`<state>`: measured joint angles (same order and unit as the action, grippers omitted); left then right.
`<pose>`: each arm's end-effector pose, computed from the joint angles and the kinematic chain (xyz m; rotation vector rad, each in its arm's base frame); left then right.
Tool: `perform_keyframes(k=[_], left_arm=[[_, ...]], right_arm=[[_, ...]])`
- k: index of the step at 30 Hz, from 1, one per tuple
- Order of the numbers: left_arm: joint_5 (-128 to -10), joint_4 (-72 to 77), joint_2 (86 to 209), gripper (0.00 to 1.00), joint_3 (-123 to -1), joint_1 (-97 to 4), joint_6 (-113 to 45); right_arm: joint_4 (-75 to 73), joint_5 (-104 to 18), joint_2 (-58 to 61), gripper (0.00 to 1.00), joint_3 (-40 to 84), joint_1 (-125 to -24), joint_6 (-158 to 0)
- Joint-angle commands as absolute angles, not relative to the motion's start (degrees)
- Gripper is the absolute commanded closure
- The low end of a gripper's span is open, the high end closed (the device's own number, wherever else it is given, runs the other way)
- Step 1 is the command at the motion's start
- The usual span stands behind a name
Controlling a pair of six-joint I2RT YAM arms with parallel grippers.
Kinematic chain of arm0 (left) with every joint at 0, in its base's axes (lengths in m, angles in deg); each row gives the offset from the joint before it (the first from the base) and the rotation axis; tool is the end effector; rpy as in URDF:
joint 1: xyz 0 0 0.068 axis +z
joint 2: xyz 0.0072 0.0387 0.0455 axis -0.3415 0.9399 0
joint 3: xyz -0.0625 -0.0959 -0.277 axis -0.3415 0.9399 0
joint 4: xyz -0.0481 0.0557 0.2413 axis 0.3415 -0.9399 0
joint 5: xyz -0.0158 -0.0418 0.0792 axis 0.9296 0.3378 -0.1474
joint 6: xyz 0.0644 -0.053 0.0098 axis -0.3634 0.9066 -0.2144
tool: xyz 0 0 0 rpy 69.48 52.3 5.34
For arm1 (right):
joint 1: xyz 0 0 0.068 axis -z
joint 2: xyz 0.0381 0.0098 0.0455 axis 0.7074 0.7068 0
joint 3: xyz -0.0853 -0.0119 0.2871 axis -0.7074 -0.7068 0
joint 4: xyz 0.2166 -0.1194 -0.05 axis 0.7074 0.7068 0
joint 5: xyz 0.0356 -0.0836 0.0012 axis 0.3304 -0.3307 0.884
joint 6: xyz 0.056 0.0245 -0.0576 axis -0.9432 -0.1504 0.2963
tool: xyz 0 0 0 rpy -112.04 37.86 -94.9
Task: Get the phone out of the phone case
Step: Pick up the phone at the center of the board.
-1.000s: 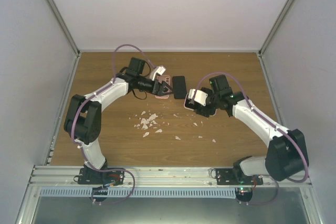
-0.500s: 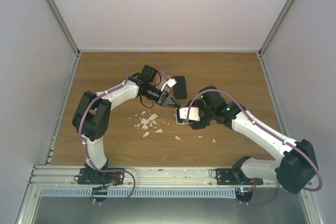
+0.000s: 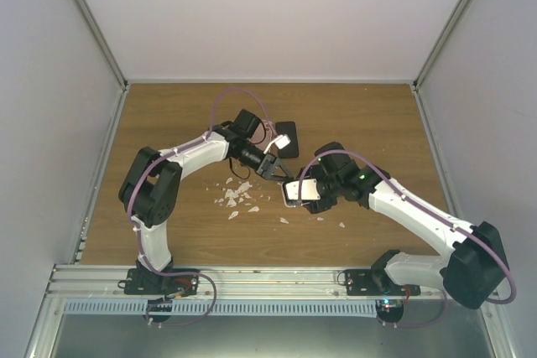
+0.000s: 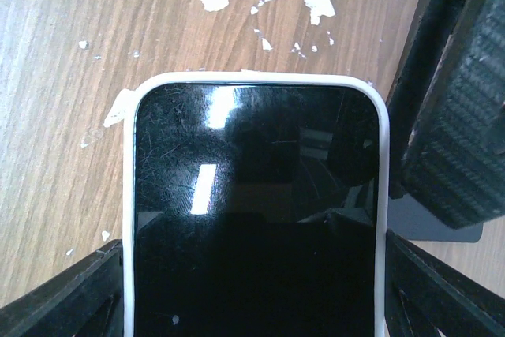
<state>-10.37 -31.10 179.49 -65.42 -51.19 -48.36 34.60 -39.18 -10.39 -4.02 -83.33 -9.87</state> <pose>0.2946 -0.2578 0.2248 1.0907 2.2456 -1.7280 0.1794 0.1605 0.2420 -1.9909 1.5497 0.0877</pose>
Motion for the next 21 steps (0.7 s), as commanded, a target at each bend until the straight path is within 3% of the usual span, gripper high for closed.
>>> perform_keyframes(k=[1,13,17,21], left_arm=[[-9.26,-32.81,180.5,0.61,-65.96,-53.19,-51.72],[-11.52,-32.77,181.31,0.62,-65.87,-53.28,-51.53],[-10.66,-33.46,181.41,0.79,-66.05,-53.35,-52.1],[-9.57,-33.52,180.8,0.85,-65.8,-53.37,-52.53]], right_arm=[[34.78,-38.75,-12.35,0.37,-1.7,-84.14,-7.14],[36.79,-38.23,-13.9,0.39,-0.91,-84.4,-5.62],[36.4,-38.76,-13.96,0.39,-1.0,-84.48,-4.79],[35.04,-40.03,-13.77,0.38,-0.46,-84.48,-4.75]])
